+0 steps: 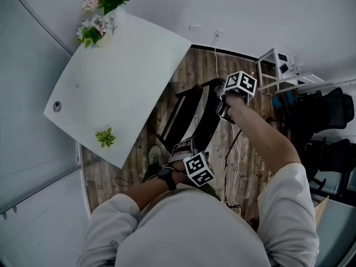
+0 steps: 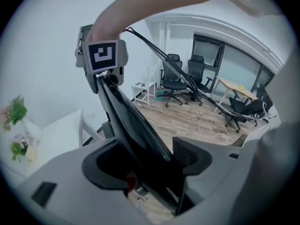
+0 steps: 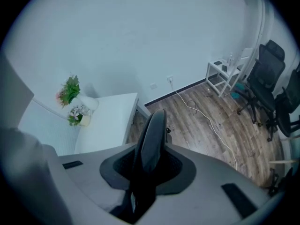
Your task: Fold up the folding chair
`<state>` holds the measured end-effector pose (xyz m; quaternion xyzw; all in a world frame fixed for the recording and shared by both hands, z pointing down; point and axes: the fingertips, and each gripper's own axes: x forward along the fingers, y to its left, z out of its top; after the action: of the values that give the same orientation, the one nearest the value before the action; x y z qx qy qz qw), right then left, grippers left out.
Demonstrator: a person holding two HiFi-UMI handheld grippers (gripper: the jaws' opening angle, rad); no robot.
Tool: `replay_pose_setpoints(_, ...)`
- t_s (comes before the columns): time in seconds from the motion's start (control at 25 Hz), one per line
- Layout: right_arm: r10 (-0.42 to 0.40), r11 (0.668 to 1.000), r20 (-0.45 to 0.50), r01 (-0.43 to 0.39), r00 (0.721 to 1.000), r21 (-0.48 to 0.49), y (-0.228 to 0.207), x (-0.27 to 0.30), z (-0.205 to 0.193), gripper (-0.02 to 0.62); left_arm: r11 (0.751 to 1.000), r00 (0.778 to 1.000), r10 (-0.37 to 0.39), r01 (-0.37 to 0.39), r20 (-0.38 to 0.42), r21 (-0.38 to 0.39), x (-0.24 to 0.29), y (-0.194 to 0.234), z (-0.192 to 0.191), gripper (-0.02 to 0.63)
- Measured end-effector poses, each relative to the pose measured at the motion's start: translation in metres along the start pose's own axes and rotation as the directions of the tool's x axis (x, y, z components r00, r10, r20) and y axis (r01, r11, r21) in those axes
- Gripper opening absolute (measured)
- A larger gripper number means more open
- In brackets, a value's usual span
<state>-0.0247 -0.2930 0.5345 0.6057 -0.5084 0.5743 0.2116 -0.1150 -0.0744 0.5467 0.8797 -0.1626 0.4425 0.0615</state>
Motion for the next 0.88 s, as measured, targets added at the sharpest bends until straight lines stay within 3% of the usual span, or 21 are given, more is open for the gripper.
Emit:
replay_pose_setpoints(0.4,-0.013,1.000,-0.025,0.013,1.000,-0.006,0.073,0.045,0.008,0.097,0.999,1.000,-0.029,0.029,-0.003,-0.030,-0.019,0.073,-0.043,0.307)
replay_pose_setpoints(0.88,-0.003,1.000,-0.020,0.003,1.000,-0.028,0.127,0.081,0.032,0.146,0.993,0.993,-0.118,0.119,0.016,-0.029,-0.032,0.144,-0.070,0.308)
